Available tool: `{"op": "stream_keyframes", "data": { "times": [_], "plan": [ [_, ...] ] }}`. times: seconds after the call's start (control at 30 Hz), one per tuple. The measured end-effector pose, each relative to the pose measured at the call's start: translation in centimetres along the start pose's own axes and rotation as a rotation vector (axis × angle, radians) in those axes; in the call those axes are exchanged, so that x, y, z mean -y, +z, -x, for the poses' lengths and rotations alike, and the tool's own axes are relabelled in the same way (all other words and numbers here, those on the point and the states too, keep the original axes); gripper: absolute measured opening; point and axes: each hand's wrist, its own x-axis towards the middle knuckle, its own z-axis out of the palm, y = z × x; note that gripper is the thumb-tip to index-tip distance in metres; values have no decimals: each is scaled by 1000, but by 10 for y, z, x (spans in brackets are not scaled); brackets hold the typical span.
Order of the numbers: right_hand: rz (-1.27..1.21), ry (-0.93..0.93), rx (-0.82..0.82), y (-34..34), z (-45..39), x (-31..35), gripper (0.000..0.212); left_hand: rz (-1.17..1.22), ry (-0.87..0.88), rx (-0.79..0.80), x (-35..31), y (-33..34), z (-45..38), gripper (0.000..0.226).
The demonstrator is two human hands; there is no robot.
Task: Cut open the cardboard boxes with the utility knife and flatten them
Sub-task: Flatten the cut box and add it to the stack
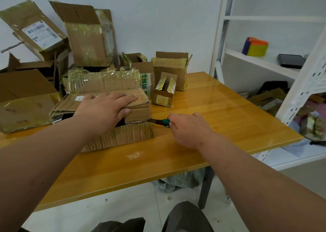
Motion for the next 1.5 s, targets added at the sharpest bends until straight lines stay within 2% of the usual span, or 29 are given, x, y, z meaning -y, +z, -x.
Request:
{"op": "stream_keyframes", "data": {
  "times": [0.3, 0.53, 0.67, 0.77, 0.83, 1.0, 1.13, 1.2, 1.3, 1.37, 1.43, 1.5],
  "plan": [
    [-32, 6, -93, 19, 12, -5, 22, -6, -10, -14, -1, 3, 3, 51],
    [160, 40, -7, 12, 24, -6, 27, 27, -41, -32, 0, -1, 3, 49],
    [81, 95, -135, 9, 21, -8, 22, 21, -37, -27, -4, 0, 5, 50],
    [49, 47, -192, 4, 14, 1, 20, 35, -38, -18, -4, 1, 4, 50],
    [68, 27, -170, 2, 10, 7, 19, 40, -38, -15, -3, 1, 4, 50],
    [172, 57, 3, 9, 22, 3, 27, 64, -22, 27, 2, 2, 4, 52],
    [146, 113, 37, 4, 21, 0, 27, 350, -38, 33, 11, -11, 8, 59],
    [126, 167, -1, 6, 21, 0, 26, 429, -49, -5, 22, -19, 15, 51],
    [102, 273, -42, 15, 20, 0, 28, 328, -4, -78, 41, -24, 25, 38],
    [94, 322, 25, 18, 19, 2, 33, 262, 24, -118, 49, -25, 35, 39],
    [95, 347, 89, 21, 18, 7, 39, 237, 9, -140, 55, -22, 46, 46],
    [90, 357, 76, 25, 17, 14, 47, 200, -29, -142, 60, -17, 56, 57]
  ]
}}
